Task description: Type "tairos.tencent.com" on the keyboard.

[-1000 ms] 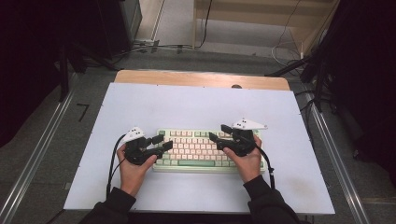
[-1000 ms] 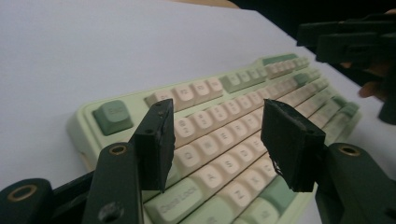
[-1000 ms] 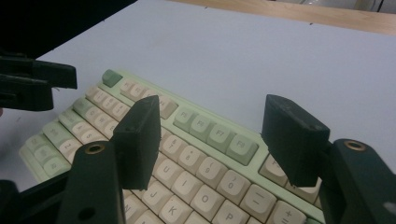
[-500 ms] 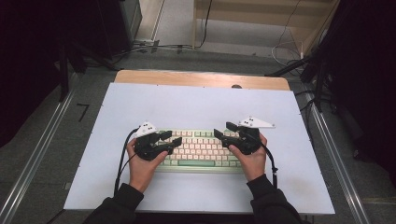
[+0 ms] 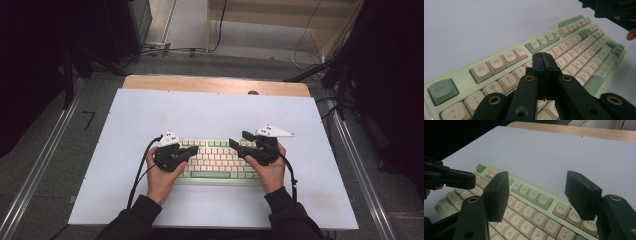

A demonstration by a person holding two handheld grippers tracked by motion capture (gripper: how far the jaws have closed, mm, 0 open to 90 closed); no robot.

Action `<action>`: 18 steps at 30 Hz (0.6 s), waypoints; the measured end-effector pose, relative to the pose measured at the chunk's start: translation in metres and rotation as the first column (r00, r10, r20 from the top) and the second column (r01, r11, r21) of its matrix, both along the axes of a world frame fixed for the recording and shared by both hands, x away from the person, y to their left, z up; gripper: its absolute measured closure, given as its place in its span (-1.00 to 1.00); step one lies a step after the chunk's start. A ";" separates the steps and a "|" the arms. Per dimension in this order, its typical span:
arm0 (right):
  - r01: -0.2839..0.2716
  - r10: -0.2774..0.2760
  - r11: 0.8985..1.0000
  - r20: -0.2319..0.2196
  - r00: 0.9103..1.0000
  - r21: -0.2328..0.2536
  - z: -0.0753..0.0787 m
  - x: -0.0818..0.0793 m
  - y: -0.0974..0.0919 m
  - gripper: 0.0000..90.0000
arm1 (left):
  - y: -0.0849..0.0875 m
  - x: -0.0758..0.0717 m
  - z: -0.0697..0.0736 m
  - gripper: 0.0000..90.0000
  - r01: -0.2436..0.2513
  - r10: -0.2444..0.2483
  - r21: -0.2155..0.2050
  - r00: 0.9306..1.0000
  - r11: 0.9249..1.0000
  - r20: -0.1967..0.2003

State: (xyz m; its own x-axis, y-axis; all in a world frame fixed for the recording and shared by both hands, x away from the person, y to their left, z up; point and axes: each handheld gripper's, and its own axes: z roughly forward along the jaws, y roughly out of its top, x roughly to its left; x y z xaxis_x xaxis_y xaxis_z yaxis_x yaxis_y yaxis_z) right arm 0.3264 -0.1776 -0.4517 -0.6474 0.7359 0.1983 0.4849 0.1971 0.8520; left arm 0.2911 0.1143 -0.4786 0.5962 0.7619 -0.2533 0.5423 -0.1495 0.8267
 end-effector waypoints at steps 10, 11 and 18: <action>0.000 0.000 1.000 -0.001 1.000 -0.003 0.000 0.001 -0.001 -0.23 | -0.008 0.006 -0.008 1.00 0.020 -0.019 0.038 0.999 0.999 -0.032; -0.002 0.002 1.000 0.000 1.000 -0.002 0.000 0.001 -0.001 -0.23 | -0.010 0.007 -0.008 1.00 0.024 -0.023 0.045 0.999 0.999 -0.034; 0.000 0.000 1.000 -0.004 1.000 -0.002 -0.001 0.001 -0.001 -0.23 | -0.015 0.009 -0.012 1.00 0.028 -0.023 0.080 0.998 0.996 -0.060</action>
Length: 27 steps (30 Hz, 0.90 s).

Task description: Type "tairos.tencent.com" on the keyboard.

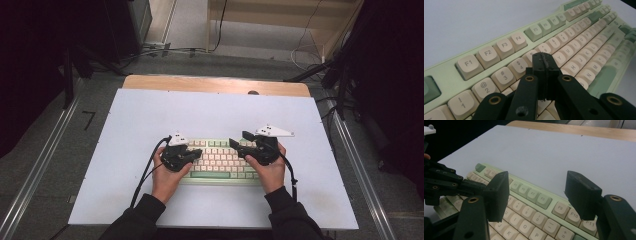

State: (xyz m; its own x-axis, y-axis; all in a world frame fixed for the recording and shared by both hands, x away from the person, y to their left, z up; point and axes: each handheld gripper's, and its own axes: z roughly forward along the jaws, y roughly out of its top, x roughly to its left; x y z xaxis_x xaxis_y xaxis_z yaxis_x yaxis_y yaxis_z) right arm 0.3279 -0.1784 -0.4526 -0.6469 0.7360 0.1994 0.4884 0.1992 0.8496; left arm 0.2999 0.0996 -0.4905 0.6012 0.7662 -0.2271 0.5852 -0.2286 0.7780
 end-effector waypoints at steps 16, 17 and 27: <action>-0.003 0.003 1.000 0.000 1.000 0.001 0.000 0.000 0.000 -0.23 | -0.003 0.001 -0.002 1.00 0.002 -0.002 0.025 1.000 1.000 -0.012; -0.003 0.003 1.000 0.000 1.000 0.001 0.000 0.000 0.000 -0.23 | -0.003 0.001 -0.003 1.00 0.005 -0.004 0.025 1.000 1.000 -0.014; -0.003 0.003 1.000 -0.002 1.000 -0.002 0.000 0.000 0.000 -0.23 | 0.009 -0.003 0.014 0.74 0.009 -0.007 -0.093 1.000 0.996 0.020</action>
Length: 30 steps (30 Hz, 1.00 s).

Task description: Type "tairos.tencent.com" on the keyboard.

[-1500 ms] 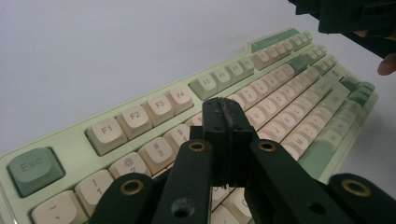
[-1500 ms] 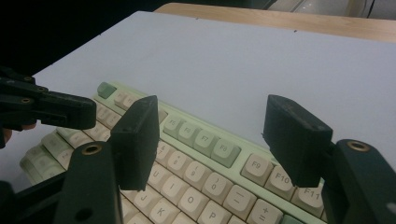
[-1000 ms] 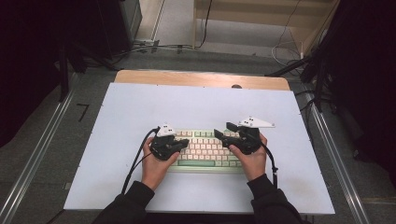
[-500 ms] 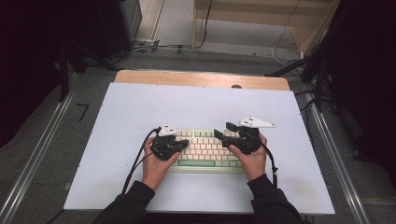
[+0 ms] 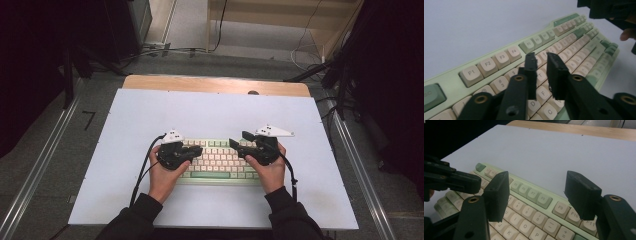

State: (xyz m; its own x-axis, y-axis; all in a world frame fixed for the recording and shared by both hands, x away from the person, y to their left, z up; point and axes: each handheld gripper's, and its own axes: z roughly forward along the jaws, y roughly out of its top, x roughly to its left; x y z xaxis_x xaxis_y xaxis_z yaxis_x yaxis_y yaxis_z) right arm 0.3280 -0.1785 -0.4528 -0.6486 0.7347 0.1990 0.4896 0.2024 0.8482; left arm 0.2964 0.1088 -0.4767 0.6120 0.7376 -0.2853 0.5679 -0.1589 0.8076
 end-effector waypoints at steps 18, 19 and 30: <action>-0.045 0.046 0.998 0.022 0.999 -0.037 -0.002 -0.003 0.005 0.33 | 0.042 -0.028 -0.008 0.02 -0.056 0.062 -0.094 0.996 0.994 0.063; -0.051 0.052 0.998 0.024 0.998 -0.039 -0.002 -0.004 0.005 0.38 | 0.042 -0.028 -0.008 -0.02 -0.056 0.062 -0.094 0.996 0.994 0.063; -0.087 0.089 0.992 0.011 0.996 -0.092 -0.008 -0.005 0.008 0.94 | 0.053 -0.034 -0.012 -0.02 -0.100 0.109 -0.106 0.990 0.989 0.084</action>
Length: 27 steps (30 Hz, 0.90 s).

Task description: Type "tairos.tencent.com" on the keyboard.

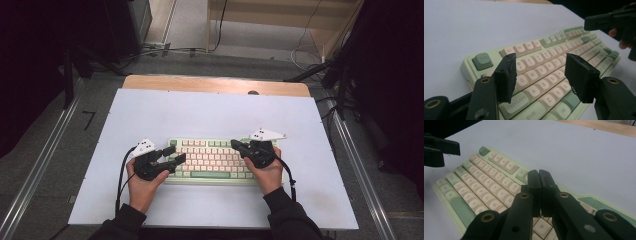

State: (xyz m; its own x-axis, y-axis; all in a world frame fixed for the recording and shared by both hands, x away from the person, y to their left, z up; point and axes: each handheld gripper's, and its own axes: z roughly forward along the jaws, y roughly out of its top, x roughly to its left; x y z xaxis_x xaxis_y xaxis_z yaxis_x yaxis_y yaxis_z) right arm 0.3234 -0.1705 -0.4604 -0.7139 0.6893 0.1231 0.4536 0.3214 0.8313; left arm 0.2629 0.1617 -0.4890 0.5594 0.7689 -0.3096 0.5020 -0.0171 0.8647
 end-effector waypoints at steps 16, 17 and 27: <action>-0.018 0.017 0.999 -0.021 1.000 -0.033 -0.007 -0.001 -0.001 0.95 | -0.005 -0.002 -0.004 -0.02 0.015 -0.015 0.042 1.000 0.999 0.008; -0.015 0.014 0.999 -0.025 1.000 -0.031 -0.007 -0.001 -0.001 0.95 | -0.006 -0.002 -0.004 -0.02 0.016 -0.016 0.043 1.000 0.999 0.012; -0.026 0.024 0.998 -0.042 0.999 -0.053 -0.014 -0.001 0.003 0.95 | -0.006 -0.002 -0.004 -0.02 0.019 -0.020 0.053 1.000 0.998 0.009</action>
